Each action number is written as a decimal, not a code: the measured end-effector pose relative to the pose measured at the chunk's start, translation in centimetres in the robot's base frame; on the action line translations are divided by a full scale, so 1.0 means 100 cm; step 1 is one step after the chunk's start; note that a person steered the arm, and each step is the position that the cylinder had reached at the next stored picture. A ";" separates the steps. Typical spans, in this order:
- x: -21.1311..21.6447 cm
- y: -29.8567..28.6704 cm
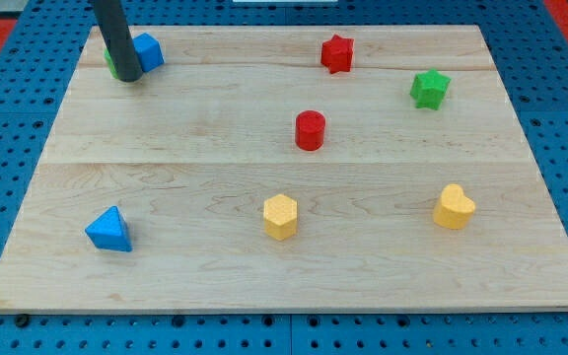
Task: Point your arm at the blue cube
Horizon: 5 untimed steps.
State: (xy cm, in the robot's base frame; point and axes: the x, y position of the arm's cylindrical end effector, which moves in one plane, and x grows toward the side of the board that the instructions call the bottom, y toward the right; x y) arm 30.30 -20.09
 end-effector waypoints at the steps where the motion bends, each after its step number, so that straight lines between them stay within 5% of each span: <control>1: 0.019 0.046; 3: 0.072 0.056; 5: 0.024 0.210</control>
State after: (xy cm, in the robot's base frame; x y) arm 32.72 0.91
